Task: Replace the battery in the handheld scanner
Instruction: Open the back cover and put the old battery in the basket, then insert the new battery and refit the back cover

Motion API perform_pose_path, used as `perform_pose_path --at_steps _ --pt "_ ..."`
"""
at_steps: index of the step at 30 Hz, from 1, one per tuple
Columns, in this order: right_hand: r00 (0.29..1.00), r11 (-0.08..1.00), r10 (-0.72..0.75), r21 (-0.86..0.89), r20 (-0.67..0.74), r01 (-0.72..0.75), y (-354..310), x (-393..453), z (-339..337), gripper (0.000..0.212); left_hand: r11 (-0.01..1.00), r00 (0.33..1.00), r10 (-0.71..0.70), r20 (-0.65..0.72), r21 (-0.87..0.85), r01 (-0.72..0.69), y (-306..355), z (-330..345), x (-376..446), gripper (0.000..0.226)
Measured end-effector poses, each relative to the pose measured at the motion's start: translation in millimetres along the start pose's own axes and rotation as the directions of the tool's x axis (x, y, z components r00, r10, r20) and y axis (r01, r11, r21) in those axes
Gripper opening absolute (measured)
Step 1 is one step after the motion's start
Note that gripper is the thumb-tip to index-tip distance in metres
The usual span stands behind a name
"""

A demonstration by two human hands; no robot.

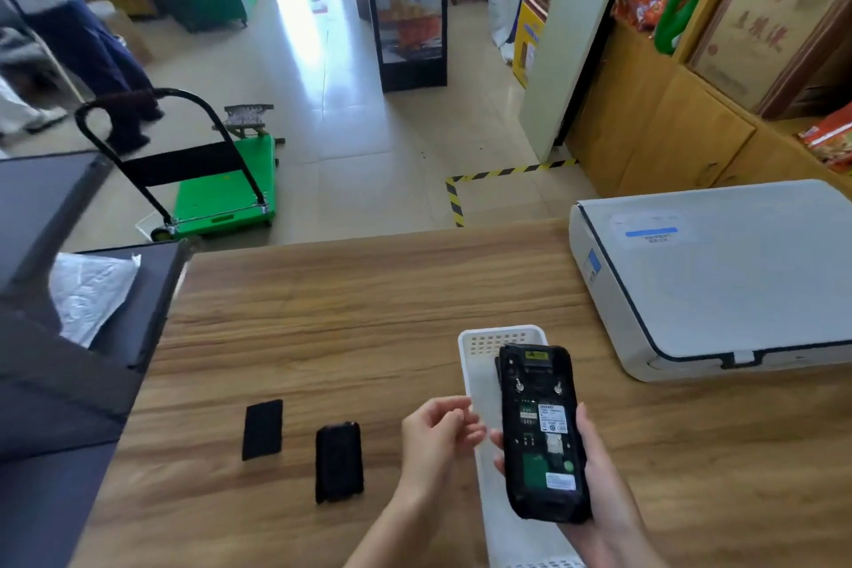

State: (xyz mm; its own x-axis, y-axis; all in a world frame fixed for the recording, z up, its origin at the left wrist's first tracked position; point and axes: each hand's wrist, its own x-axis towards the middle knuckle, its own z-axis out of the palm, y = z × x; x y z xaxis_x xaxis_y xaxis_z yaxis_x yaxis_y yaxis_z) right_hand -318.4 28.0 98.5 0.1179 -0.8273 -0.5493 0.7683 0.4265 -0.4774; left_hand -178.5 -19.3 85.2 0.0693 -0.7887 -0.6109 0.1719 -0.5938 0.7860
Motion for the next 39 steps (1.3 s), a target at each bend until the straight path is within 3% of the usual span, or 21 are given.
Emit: perform_pose_path --at_steps 3,6,10,13,19,24,28,29,31,32,35,39 --pt "1.0 0.998 0.013 -0.055 0.012 -0.012 24.9 13.0 24.8 0.061 0.983 0.965 0.13 -0.228 0.156 -0.095 0.7 -83.0 15.8 0.018" --pt "0.996 0.99 0.089 -0.109 0.014 -0.087 54.8 28.6 47.4 0.057 0.94 0.886 0.163 -0.434 0.342 -0.005 -3.3 -159.7 41.3 0.014" --pt "0.983 0.956 0.18 -0.226 -0.042 -0.185 96.5 48.6 76.9 0.061 0.873 0.824 0.141 -0.549 0.462 0.158 2.1 -215.6 69.1 0.033" --pt "0.977 0.947 0.202 -0.242 -0.063 -0.212 123.9 62.5 95.6 0.063 0.831 0.822 0.127 -0.555 0.512 0.217 7.8 -233.9 83.2 0.047" --pt "0.982 0.967 0.179 -0.172 -0.062 -0.187 151.7 78.7 111.3 0.062 0.735 0.863 0.147 -0.483 0.637 0.231 7.8 -228.1 101.0 0.071" --pt "0.984 0.969 0.157 -0.18 -0.086 -0.17 157.7 83.2 112.1 0.058 0.663 0.875 0.096 -0.474 0.687 0.299 13.2 -227.6 108.0 0.069" --pt "0.989 0.966 0.137 -0.213 -0.063 -0.148 157.1 85.9 115.4 0.058 0.648 0.907 0.008 -0.421 0.693 0.316 26.0 -235.9 105.7 0.05" --pt "0.989 0.965 0.134 -0.221 -0.059 -0.144 156.5 85.8 115.8 0.058 0.712 0.917 -0.035 -0.397 0.634 0.302 27.7 -240.3 106.2 0.046" --pt "0.99 0.962 0.132 -0.235 -0.053 -0.141 154.6 84.5 116.7 0.058 0.9 0.942 -0.184 -0.281 0.336 0.276 32.3 -247.7 102.0 0.043" --pt "0.99 0.961 0.133 -0.239 -0.046 -0.14 153.0 83.2 118.0 0.058 0.936 0.946 -0.251 -0.203 0.198 0.291 37.2 -250.1 94.8 0.042" --pt "0.992 0.96 0.124 -0.249 -0.023 -0.126 149.5 79.1 121.1 0.059 0.95 0.95 -0.311 0.014 0.037 0.31 55.3 -253.8 67.7 0.033" --pt "0.993 0.958 0.114 -0.264 -0.007 -0.112 147.1 73.8 123.9 0.061 0.97 0.951 -0.237 0.2 0.003 0.241 74.7 -251.1 36.1 0.022"
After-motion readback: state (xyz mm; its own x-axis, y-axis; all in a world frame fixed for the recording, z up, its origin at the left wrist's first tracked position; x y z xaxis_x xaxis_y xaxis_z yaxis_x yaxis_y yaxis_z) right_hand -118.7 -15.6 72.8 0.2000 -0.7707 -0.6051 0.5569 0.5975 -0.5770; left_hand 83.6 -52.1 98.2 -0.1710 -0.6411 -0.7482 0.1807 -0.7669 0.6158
